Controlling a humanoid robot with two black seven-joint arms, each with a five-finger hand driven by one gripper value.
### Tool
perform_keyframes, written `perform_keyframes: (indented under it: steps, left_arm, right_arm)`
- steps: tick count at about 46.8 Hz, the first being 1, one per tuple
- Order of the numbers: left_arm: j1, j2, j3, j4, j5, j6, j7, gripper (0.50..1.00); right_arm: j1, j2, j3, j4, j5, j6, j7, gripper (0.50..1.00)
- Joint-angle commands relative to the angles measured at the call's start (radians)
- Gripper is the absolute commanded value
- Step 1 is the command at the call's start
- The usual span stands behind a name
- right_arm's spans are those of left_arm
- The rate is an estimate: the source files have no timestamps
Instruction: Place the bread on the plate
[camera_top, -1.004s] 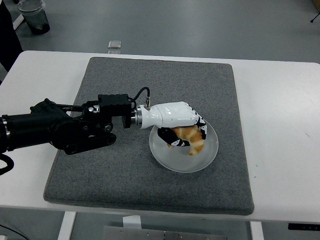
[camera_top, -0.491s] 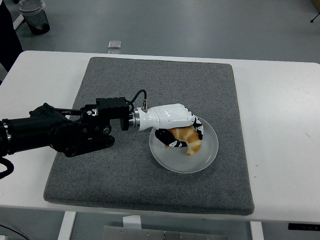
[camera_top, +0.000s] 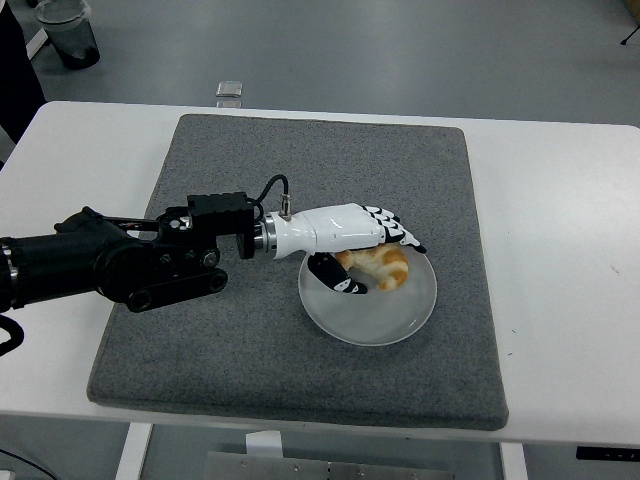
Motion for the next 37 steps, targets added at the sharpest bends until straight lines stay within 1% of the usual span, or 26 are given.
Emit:
perform_keyframes:
  steps: [1,9,15,21,28,37]
  left_arm:
    - [-0.002,0.004,0.000,-0.003,-0.010,-0.001,-0.001,0.988]
    - [-0.003,0.019,-0.005,-0.020,-0.015,-0.004,-0.001,0.990]
    - [-0.003,0.048,-0.020,-0.066,-0.035,-0.012,-0.001,0.990]
    - [-0.005,0.094,-0.022,-0.117,-0.073,-0.017,-0.001,0.990]
    - [-0.008,0.148,-0.023,-0.151,-0.087,-0.018,-0.001,0.990]
    - [-0.008,0.208,-0.081,-0.183,-0.092,-0.034,-0.001,0.990]
  right_arm:
    - [0.000,0.000,0.000,0.000,0.000,0.000,0.000,0.932]
    - [0.000,0.000,0.000,0.000,0.000,0.000,0.000,0.930]
    - [0.000,0.000,0.000,0.000,0.000,0.001,0.000,0.930]
    - [0.000,0.000,0.000,0.000,0.000,0.000,0.000,0.932]
    - [0.000,0.000,-0.002,0.000,-0.002,0.000,0.000,0.930]
    - [0.000,0.000,-0.002,0.000,-0.002,0.001,0.000,0.930]
